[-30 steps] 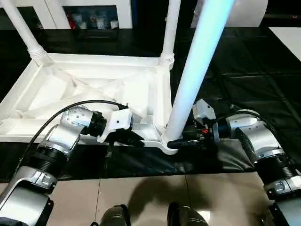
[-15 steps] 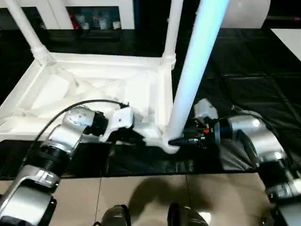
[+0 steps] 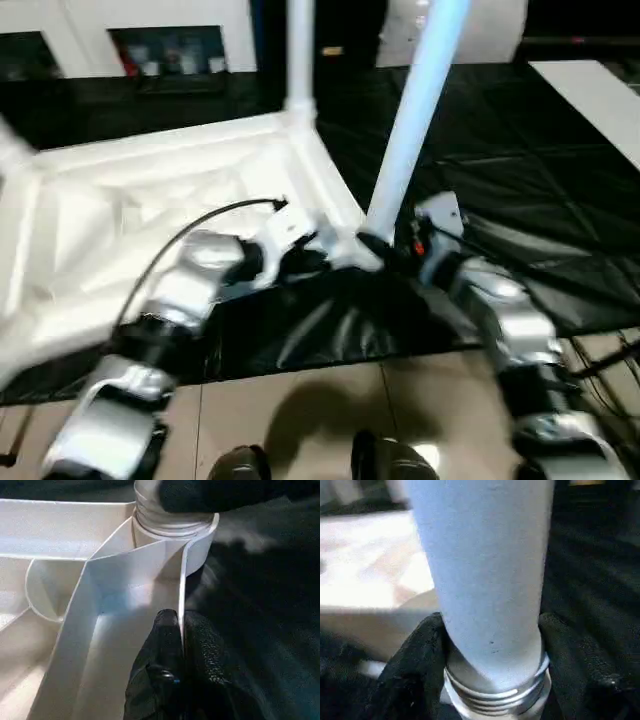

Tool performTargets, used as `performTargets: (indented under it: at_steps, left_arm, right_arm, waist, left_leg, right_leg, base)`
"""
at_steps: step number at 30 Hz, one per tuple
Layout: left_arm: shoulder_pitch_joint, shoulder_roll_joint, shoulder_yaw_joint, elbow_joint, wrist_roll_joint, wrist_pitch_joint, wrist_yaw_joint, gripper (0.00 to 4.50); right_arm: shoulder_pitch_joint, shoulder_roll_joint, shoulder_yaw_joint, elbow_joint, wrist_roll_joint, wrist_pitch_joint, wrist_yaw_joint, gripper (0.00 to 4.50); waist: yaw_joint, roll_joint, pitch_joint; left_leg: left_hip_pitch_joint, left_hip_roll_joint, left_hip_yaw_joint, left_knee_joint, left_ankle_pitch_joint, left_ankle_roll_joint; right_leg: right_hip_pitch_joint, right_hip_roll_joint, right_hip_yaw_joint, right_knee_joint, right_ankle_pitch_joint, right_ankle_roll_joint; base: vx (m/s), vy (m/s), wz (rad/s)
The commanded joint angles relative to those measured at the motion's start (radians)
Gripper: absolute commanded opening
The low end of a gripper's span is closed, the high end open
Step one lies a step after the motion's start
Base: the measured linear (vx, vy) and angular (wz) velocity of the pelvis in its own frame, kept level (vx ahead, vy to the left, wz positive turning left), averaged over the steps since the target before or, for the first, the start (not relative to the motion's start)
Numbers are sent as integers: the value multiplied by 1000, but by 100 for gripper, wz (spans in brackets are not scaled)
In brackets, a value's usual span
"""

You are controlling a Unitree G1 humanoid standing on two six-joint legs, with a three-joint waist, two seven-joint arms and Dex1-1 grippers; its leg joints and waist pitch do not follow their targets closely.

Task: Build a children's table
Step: Rotate leg to tighten

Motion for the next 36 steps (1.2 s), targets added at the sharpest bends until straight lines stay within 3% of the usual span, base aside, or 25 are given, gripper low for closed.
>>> performTargets:
  at_steps: [1, 2, 4, 6, 7, 8, 10, 11, 15, 17, 18, 23, 25, 31, 33, 36]
  left_arm:
    - [-52, -77, 37, -27, -33, -15, 106, 0]
    - [-67, -131, 51, -36, -15, 2, 194, 0]
    - [-69, -149, 47, -52, -1, 11, 217, 0]
    - [-64, -155, 38, -72, 7, 23, 215, 0]
    - [-55, -146, 24, -86, 9, 24, 188, 0]
    - [-52, -143, 19, -90, 10, 23, 180, 0]
    - [-45, -128, 10, -93, 15, 12, 163, 0]
    - [-35, -108, 3, -97, 14, 1, 144, 0]
    - [8, -35, -4, -113, 15, -28, 68, 0]
    - [16, -19, -3, -112, 16, -33, 52, 0]
    - [23, -2, -6, -113, 16, -43, 32, 0]
    - [43, 49, -11, -103, 9, -78, -33, 0]
    - [61, 116, -28, -69, -6, -166, -148, 0]
    - [79, 212, -83, -62, -20, -279, -353, 0]
    - [80, 221, -87, -62, -22, -286, -375, 0]
    - [73, 270, -118, -51, -37, -344, -502, 0]
  right_arm:
    - [10, 76, 83, 35, 18, 48, 9, 244]
    - [-20, 129, 39, 56, 33, 62, -98, 244]
    - [-34, 151, 28, 66, 28, 37, -142, 244]
    - [-40, 160, 30, 68, 16, 6, -152, 244]
    - [-39, 160, 31, 66, 11, -24, -144, 244]
    - [-39, 160, 31, 65, 9, -30, -144, 296]
    - [-36, 156, 27, 62, 15, -33, -131, 310]
    - [-29, 142, 27, 56, 12, -37, -116, 317]
    - [5, 38, 56, 19, -21, -82, -21, 359]
    - [12, 10, 53, 8, -13, -91, 13, 384]
    - [16, -16, 49, 1, -5, -99, 47, 396]
    - [23, -102, 35, -14, 20, -130, 175, 428]
    - [32, -232, 64, -33, 45, -169, 404, 449]
    - [19, -340, 141, -48, 58, -159, 637, 449]
    - [14, -349, 149, -46, 57, -159, 659, 449]
    - [-30, -384, 210, -6, 44, -175, 788, 449]
  waist:
    - [-10, -2, -63]
    - [-10, -3, -61]
    - [-7, -7, -66]
    - [0, -5, -74]
    - [7, -5, -84]
    - [11, -8, -89]
    - [18, -15, -92]
    - [22, -18, -92]
    - [28, -16, -99]
    - [30, -17, -97]
    - [30, -19, -94]
    - [31, -14, -92]
    - [32, -14, -94]
    - [40, -17, -98]
    - [46, -15, -98]
    - [59, -16, -98]
  left_leg:
    - [34, 65, -54, -91, -583, -16]
    - [32, 57, -49, -86, -539, -8]
    - [28, 50, -44, -79, -466, 9]
    - [15, 57, -41, -83, -382, 31]
    - [9, 59, -36, -82, -313, 49]
    - [-1, 58, -31, -78, -228, 75]
    - [0, 52, -21, -71, -175, 119]
    - [-4, 45, -17, -67, -166, 140]
    - [-14, 45, -15, -60, -98, 174]
    - [-15, 42, -13, -57, -99, 177]
    - [-13, 42, -12, -58, -121, 173]
    - [-7, 50, -16, -61, -158, 146]
    - [-5, 50, -16, -59, -175, 146]
    - [-3, 55, -15, -59, -164, 164]
    - [-4, 58, -12, -59, -155, 158]
    - [3, 62, -10, -59, -167, 144]
  right_leg:
    - [30, -80, 41, -75, -618, -40]
    - [26, -87, 48, -80, -621, -52]
    - [28, -92, 52, -82, -619, -60]
    - [32, -92, 66, -68, -524, -89]
    - [35, -90, 74, -53, -423, -119]
    - [39, -86, 80, -34, -304, -157]
    - [34, -81, 88, -24, -241, -191]
    - [34, -81, 96, -20, -255, -203]
    - [42, -73, 95, -9, -226, -205]
    - [39, -73, 97, -10, -230, -205]
    - [39, -70, 95, -15, -274, -196]
    - [36, -66, 95, -20, -345, -175]
    - [37, -65, 93, -20, -343, -179]
    - [36, -67, 97, -12, -312, -204]
    - [36, -66, 98, -9, -305, -209]
    - [30, -66, 99, -9, -327, -206]
  base:
    - [0, 0, 0]
    - [0, 0, 0]
    - [0, 0, 0]
    - [0, 0, 0]
    - [0, 0, 0]
    - [0, 0, 0]
    - [0, 0, 0]
    - [0, 0, 0]
    - [25, -42, -1]
    - [0, 0, 0]
    - [0, 0, 0]
    - [0, 0, 0]
    - [0, 0, 0]
    - [0, 0, 0]
    - [0, 0, 0]
    - [0, 0, 0]
